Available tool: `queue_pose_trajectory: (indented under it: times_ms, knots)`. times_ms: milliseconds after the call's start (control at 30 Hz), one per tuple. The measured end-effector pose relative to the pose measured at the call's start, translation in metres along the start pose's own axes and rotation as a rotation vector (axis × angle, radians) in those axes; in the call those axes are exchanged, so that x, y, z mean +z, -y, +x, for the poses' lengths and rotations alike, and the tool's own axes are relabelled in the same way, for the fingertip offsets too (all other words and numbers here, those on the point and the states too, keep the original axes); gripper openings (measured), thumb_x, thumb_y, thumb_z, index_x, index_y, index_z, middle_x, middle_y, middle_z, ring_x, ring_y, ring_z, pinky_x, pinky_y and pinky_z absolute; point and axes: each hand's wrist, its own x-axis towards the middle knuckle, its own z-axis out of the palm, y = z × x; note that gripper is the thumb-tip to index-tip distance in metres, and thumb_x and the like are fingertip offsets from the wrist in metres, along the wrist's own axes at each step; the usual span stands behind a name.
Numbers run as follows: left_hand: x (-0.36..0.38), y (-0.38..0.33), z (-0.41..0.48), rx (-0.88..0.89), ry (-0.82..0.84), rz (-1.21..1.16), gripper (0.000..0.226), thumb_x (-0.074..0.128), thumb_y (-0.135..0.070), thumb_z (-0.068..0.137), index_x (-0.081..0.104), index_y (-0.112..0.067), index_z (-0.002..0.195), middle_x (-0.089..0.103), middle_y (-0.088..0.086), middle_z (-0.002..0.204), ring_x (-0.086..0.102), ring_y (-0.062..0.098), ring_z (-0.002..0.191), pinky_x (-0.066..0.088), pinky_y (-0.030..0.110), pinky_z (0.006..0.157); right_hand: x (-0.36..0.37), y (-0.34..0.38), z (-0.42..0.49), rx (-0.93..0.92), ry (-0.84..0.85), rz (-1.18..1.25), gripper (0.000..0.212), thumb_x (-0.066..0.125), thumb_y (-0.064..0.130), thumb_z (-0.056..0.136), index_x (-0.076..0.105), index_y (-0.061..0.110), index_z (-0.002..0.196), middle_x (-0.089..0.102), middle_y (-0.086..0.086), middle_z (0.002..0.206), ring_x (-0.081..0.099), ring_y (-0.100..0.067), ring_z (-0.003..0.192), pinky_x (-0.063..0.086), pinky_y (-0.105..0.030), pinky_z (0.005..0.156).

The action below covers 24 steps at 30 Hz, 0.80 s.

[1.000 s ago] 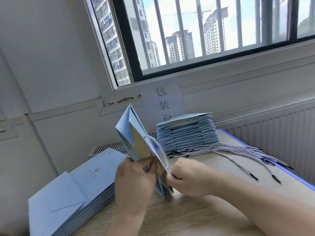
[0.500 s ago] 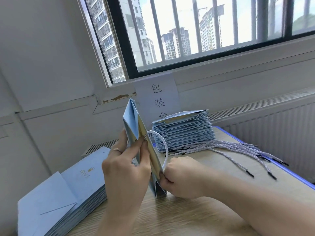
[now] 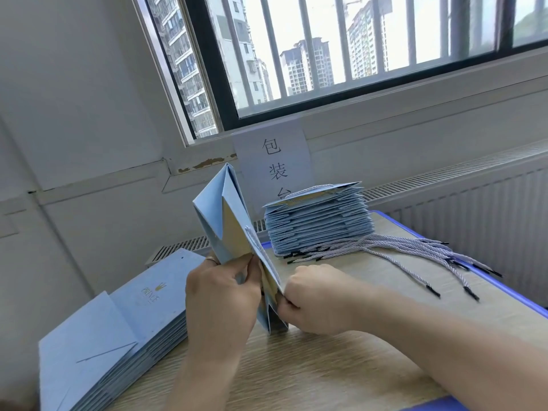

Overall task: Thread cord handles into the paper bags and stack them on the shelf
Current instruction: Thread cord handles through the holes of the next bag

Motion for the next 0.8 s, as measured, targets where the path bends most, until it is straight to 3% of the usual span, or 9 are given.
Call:
queue_pose_trajectory:
  times_ms: [67, 133, 200, 333, 533, 600, 667, 733, 800]
  knots:
    - [0.0, -0.001, -0.0008, -0.023, -0.004, -0.006, 0.017, 0.069, -0.021, 0.079, 0.076, -0.016, 0.064, 0.063, 0.005, 0.055, 0.055, 0.025, 0.049, 0.045, 0.035, 0.046, 0.0003, 0.0, 0.0001, -0.003, 0.002, -0.009, 0.049, 0.041, 0.032, 0.099, 0.035, 0.012, 0.054, 0.038, -0.003, 0.056, 0.039, -0.027, 0.053, 0.032, -0.031, 0.055]
    - [-0.0018, -0.0024, -0.0013, -0.059, -0.004, -0.007, 0.018, 0.076, -0.014, 0.079, 0.076, -0.018, 0.061, 0.063, 0.0, 0.053, 0.053, 0.016, 0.049, 0.043, 0.022, 0.05, 0.0014, 0.0007, 0.0002, -0.006, 0.001, -0.006, 0.051, 0.041, 0.032, 0.099, 0.035, 0.011, 0.054, 0.038, -0.003, 0.055, 0.037, -0.023, 0.051, 0.029, -0.031, 0.052]
    - [-0.0032, -0.0036, -0.0021, -0.095, 0.007, 0.026, 0.022, 0.079, -0.01, 0.077, 0.073, -0.019, 0.058, 0.06, -0.004, 0.05, 0.047, 0.01, 0.048, 0.031, 0.011, 0.051, 0.0025, 0.0016, -0.0003, -0.009, -0.003, 0.002, 0.052, 0.04, 0.033, 0.1, 0.035, 0.01, 0.054, 0.038, -0.004, 0.056, 0.036, -0.023, 0.051, 0.028, -0.031, 0.051]
    - [-0.0043, -0.006, -0.0047, -0.071, 0.015, 0.076, 0.016, 0.081, -0.008, 0.075, 0.075, -0.019, 0.064, 0.061, -0.001, 0.053, 0.044, 0.013, 0.047, 0.033, 0.018, 0.049, 0.0033, 0.0009, -0.0021, -0.023, 0.012, 0.03, 0.05, 0.042, 0.032, 0.097, 0.036, 0.008, 0.054, 0.038, -0.005, 0.056, 0.039, -0.028, 0.054, 0.028, -0.031, 0.051]
    - [-0.0052, -0.0075, -0.0088, -0.048, 0.023, 0.08, 0.014, 0.08, -0.008, 0.075, 0.077, -0.019, 0.068, 0.059, -0.002, 0.052, 0.039, 0.013, 0.046, 0.029, 0.018, 0.049, 0.0071, -0.0021, -0.001, -0.03, 0.025, 0.075, 0.05, 0.041, 0.033, 0.097, 0.037, 0.009, 0.054, 0.041, -0.005, 0.056, 0.049, -0.034, 0.064, 0.04, -0.034, 0.056]
    - [-0.0048, -0.006, -0.0093, -0.05, 0.043, 0.058, 0.024, 0.078, -0.008, 0.078, 0.069, -0.02, 0.058, 0.047, -0.008, 0.047, 0.035, 0.013, 0.047, 0.026, 0.021, 0.048, 0.0084, -0.0027, 0.0001, -0.03, 0.031, 0.088, 0.05, 0.04, 0.034, 0.098, 0.038, 0.008, 0.055, 0.042, -0.006, 0.056, 0.052, -0.036, 0.067, 0.044, -0.036, 0.059]
    - [-0.0044, -0.0061, -0.0087, -0.057, 0.06, 0.012, 0.043, 0.075, -0.008, 0.08, 0.05, -0.026, 0.05, 0.029, -0.009, 0.045, 0.026, 0.012, 0.048, 0.021, 0.023, 0.049, 0.0089, -0.0029, 0.0006, -0.023, 0.033, 0.096, 0.05, 0.04, 0.033, 0.097, 0.038, 0.008, 0.055, 0.042, -0.006, 0.055, 0.05, -0.035, 0.064, 0.042, -0.035, 0.058]
    - [-0.0049, -0.0065, -0.0084, -0.057, 0.061, -0.007, 0.044, 0.069, -0.016, 0.082, 0.042, -0.031, 0.05, 0.026, -0.008, 0.044, 0.023, 0.012, 0.049, 0.02, 0.024, 0.049, 0.0087, -0.0029, 0.0003, -0.022, 0.035, 0.099, 0.051, 0.04, 0.033, 0.098, 0.036, 0.007, 0.054, 0.04, -0.007, 0.053, 0.044, -0.031, 0.057, 0.038, -0.033, 0.055]
    - [-0.0057, -0.0068, -0.0091, -0.068, 0.053, -0.027, 0.037, 0.063, -0.021, 0.081, 0.048, -0.029, 0.048, 0.031, -0.008, 0.043, 0.025, 0.011, 0.048, 0.023, 0.024, 0.048, 0.0081, -0.0027, -0.0002, -0.023, 0.037, 0.102, 0.051, 0.04, 0.032, 0.098, 0.036, 0.006, 0.054, 0.038, -0.007, 0.052, 0.039, -0.028, 0.054, 0.036, -0.033, 0.054]
